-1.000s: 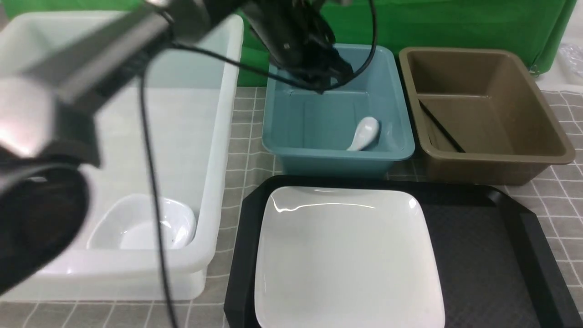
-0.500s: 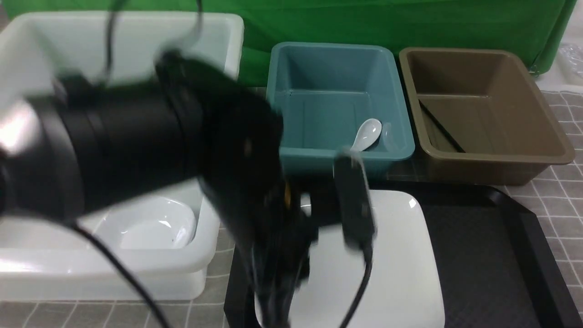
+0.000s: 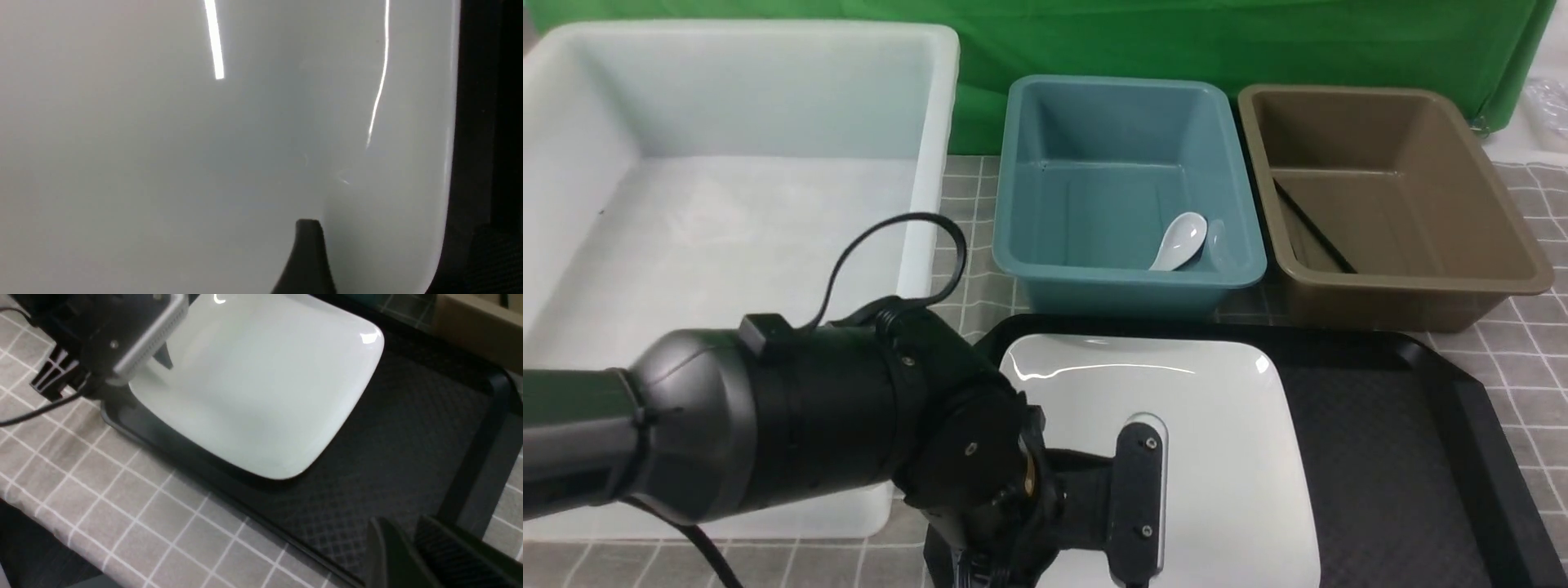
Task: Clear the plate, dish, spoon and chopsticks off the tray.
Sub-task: Use the left arm to grab a plate from the dinner plate
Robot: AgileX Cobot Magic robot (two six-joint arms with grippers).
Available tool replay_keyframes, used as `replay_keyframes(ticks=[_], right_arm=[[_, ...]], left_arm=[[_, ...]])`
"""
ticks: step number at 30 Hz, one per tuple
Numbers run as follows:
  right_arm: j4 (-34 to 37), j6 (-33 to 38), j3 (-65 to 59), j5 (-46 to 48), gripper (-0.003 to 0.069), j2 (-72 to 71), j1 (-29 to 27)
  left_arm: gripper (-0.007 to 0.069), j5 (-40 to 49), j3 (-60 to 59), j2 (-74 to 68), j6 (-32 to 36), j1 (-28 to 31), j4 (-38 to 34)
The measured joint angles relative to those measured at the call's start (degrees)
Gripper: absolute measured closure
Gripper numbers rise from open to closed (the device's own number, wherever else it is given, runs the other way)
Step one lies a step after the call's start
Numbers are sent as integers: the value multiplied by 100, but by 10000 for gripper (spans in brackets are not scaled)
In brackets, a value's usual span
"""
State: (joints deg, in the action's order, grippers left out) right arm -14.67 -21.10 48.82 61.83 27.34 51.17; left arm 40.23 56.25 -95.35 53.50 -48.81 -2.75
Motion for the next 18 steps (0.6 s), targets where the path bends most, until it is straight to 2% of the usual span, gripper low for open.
replay_keyframes(ticks=[4,7,10,18], right_arm=[[0,-18,0,-19,516,0,0],[0,-30,0,-19,515,0,0],[16,-30,0,-19,515,0,0],[84,-30,0,-37,515,0,0]], left_arm=[[167,-118,-112,-13,243,0,38],[178,-221,-259,-74,317,0,381],[181,-323,-352,-154,294,0,715],[181,-735,-364,-352,221,0,924]])
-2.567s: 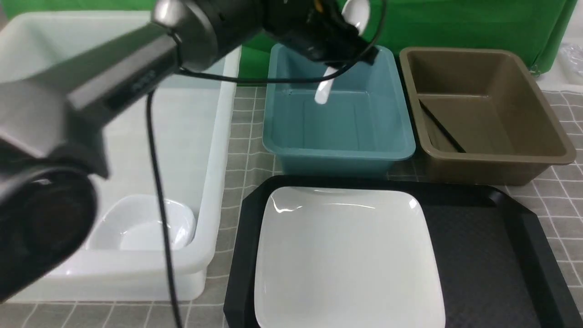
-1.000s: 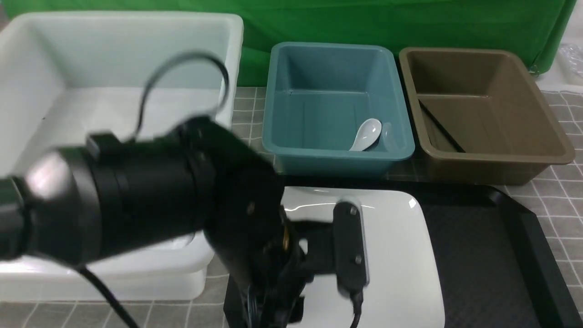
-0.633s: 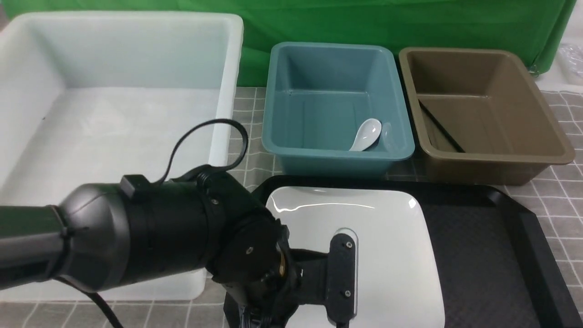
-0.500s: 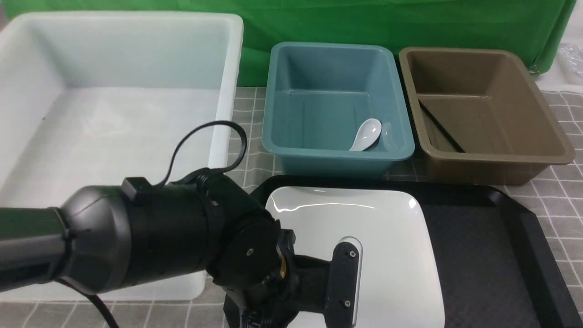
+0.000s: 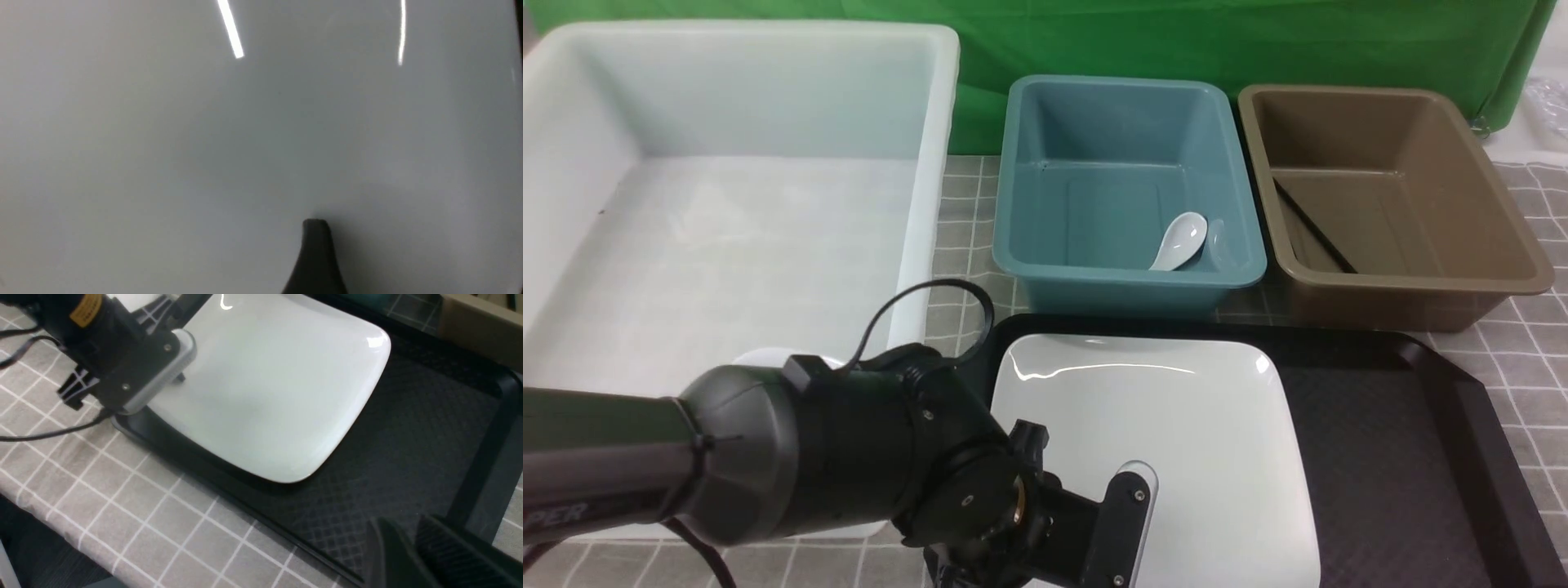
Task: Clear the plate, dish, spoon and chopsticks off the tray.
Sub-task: Use the left arm to grab a plate from the dinner plate
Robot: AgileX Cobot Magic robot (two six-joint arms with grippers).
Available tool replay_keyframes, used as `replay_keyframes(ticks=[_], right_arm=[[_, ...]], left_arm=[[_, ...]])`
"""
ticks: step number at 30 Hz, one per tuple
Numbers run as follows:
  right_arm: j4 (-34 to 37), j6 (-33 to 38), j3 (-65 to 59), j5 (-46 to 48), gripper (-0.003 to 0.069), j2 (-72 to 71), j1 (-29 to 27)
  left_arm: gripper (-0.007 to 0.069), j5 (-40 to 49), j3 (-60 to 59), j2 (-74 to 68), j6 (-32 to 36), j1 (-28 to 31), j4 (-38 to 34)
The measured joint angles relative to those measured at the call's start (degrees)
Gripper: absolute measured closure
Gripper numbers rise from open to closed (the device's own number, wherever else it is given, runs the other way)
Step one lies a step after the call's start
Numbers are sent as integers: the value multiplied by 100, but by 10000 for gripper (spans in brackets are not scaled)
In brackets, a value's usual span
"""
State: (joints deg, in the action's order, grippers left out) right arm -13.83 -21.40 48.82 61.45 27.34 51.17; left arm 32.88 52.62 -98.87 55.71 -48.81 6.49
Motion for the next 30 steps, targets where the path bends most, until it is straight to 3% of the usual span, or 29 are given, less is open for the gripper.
replay_keyframes(ticks=[7,15,16,24,30], right_arm=[[48,0,0,-2,515,0,0],[48,5,0,-22,515,0,0],[49,5,0,-26,515,0,0],[118,5,0,-252,515,0,0],[124,5,13,-545,515,0,0]], left_arm=[[188,-68,16,-86,-14,-22,168],[310,-110,61,-190,-260,-40,290],[354,-310,69,-226,-459,-40,360],[365,172,243,-143,-550,-47,211],[519,752,443,649,-683,-264,-25]])
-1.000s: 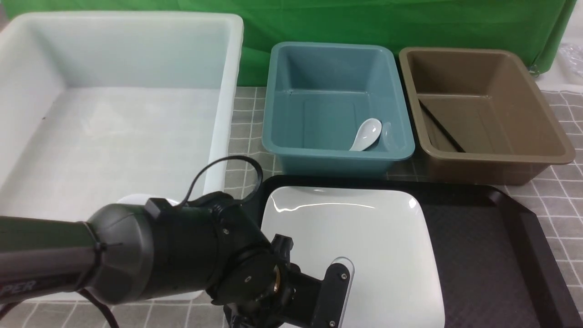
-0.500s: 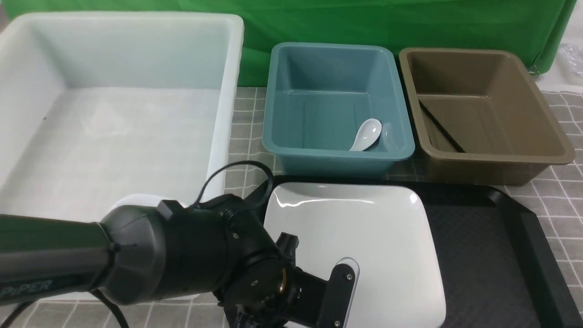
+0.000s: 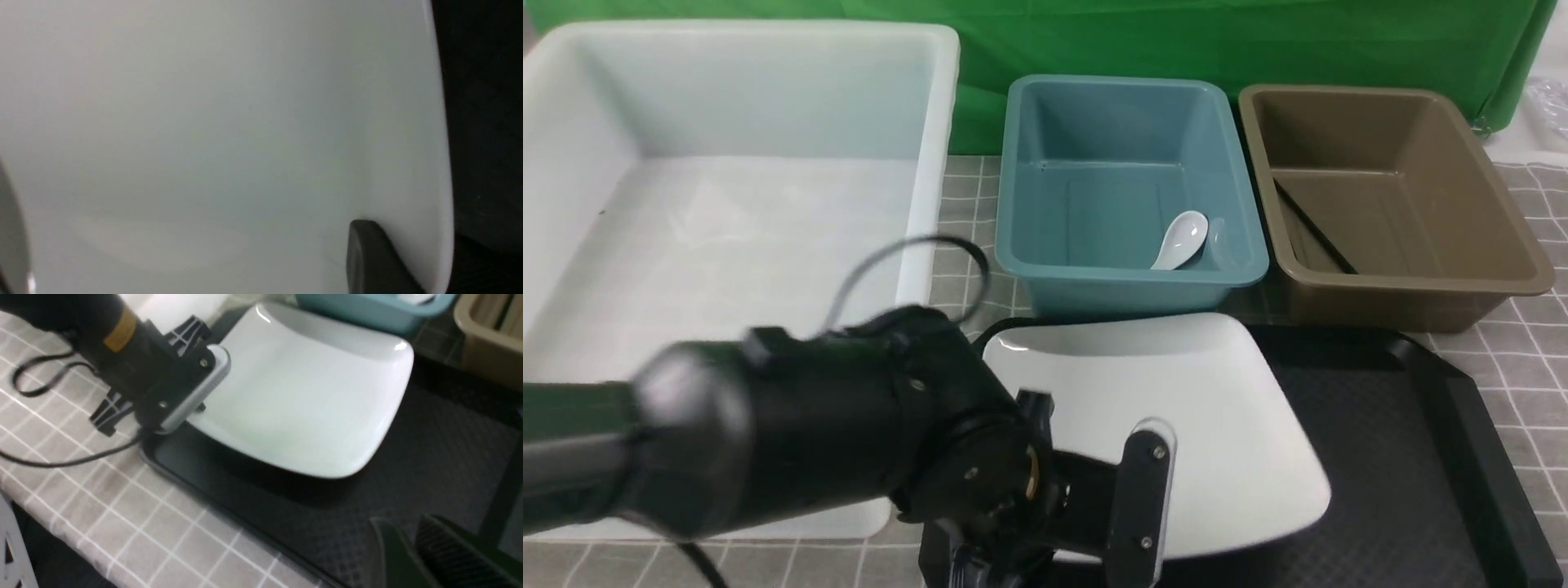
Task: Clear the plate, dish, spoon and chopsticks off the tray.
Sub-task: Use the left arm to grab a plate from the dinner plate, then use the left arm to put the plate into the large storage box on the left
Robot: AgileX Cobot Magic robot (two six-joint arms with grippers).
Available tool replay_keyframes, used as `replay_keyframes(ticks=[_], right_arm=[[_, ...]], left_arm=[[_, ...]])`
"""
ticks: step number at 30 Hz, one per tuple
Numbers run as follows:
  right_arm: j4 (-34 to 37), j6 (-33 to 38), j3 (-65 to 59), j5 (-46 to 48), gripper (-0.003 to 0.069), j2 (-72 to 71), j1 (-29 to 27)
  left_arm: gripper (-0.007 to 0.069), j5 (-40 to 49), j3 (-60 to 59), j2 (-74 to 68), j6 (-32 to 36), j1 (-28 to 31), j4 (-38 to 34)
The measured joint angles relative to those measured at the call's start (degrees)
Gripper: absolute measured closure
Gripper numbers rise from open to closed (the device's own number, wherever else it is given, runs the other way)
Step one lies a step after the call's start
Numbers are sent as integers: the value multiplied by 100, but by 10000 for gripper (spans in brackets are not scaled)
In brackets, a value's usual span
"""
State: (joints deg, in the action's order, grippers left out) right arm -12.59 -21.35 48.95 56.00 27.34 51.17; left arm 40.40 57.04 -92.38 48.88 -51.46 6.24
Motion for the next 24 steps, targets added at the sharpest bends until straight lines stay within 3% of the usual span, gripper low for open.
replay_keyframes(ticks=[5,14,20,24], right_arm=[[-208,0,232,-38,515,-6,0],[-690,-10,684,-404,517,-12,0],[-944,-50,689,-443,617,-12,0],[-1118,-184,691,-486,631,-12,0]], left_arm=[[592,150,202,700,-95,-337,-83],[595,355,227,1592,-132,-697,-207],[595,-11,222,2135,-143,-697,-184],[595,-443,222,2457,-340,-697,-120]])
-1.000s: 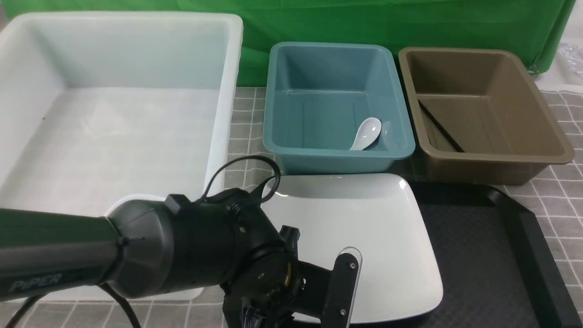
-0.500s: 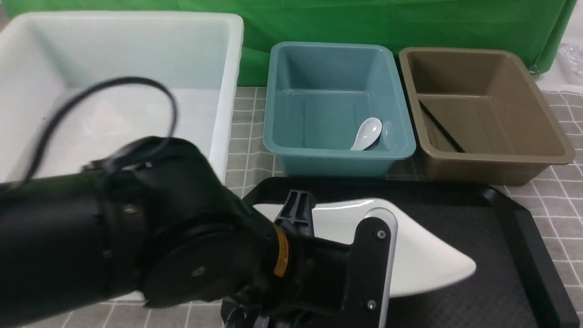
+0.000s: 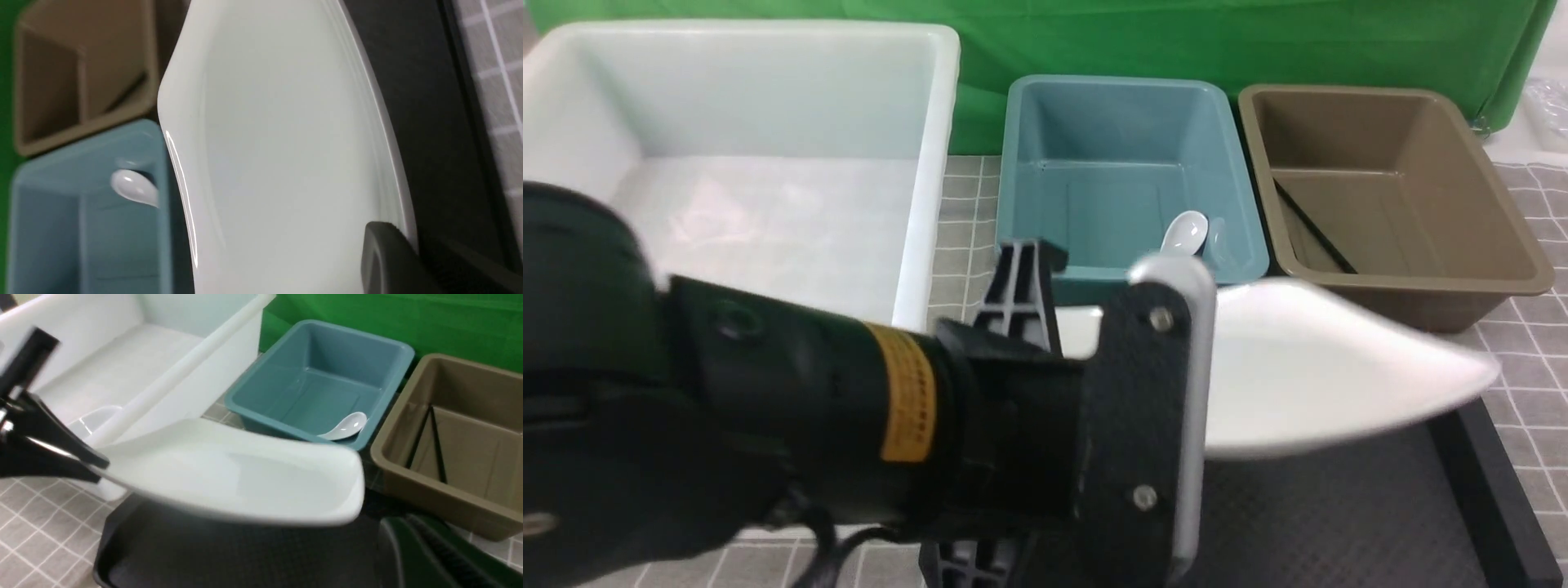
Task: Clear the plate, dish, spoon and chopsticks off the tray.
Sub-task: Use the left arm to put the plate into the large storage box on the left
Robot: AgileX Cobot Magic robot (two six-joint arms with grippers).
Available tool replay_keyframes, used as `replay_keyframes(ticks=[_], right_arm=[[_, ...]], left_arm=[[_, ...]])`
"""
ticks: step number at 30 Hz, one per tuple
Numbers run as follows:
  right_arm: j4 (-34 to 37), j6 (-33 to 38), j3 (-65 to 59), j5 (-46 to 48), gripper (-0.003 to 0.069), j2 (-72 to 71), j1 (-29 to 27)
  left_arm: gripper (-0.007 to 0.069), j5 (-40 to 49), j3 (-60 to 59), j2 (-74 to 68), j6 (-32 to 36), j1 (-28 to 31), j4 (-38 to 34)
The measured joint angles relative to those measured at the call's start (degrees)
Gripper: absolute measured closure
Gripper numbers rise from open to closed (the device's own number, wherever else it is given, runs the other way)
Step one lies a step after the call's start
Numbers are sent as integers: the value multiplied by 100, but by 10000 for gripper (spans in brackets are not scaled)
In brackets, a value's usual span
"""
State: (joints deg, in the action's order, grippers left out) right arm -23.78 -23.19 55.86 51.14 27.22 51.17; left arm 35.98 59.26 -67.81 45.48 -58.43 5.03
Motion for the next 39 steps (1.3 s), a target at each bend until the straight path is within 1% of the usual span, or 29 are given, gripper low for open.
replay_keyframes(ticks=[3,4,5,8,10,12,13,14,19,20,21,23,26,30,35,39], right_arm=[[-17,-92,0,-34,634,6,0],[-24,-187,0,-59,634,38,0],[-30,-231,5,-57,635,59,0],[-37,-360,5,-122,636,247,0],[-36,-393,5,-317,636,444,0],[-12,-375,13,-540,636,596,0],[-1,-346,19,-611,636,672,0],[28,-283,63,-748,636,797,0],[257,128,211,-1007,636,1243,0],[279,179,218,-1030,636,1282,0],[320,267,218,-1039,636,1343,0],[339,357,218,-1045,636,1409,0],[364,430,218,-1045,636,1441,0],[378,473,218,-1022,636,1441,0],[416,475,218,-876,636,1441,0],[439,475,218,-760,636,1441,0]], left_arm=[[595,-83,71,144,-353,-2,320],[594,-41,149,188,-656,-2,543],[594,-28,195,208,-791,-2,666],[594,159,474,228,-1543,28,1399],[594,311,679,217,-1996,248,1855],[594,397,766,199,-2258,573,2080],[594,418,791,178,-2327,785,2154],[594,424,814,120,-2408,1162,2217],[594,424,832,-382,-2563,2893,2125],[594,431,832,-476,-2576,3077,2112],[594,445,832,-673,-2586,3414,2075],[594,457,832,-1007,-2595,3866,2021],[594,372,832,-1485,-2595,4268,1979],[594,217,832,-2143,-2707,4558,1961],[594,118,838,-2669,-3278,4721,2074],[594,16,840,-2947,-3438,4744,2124]])
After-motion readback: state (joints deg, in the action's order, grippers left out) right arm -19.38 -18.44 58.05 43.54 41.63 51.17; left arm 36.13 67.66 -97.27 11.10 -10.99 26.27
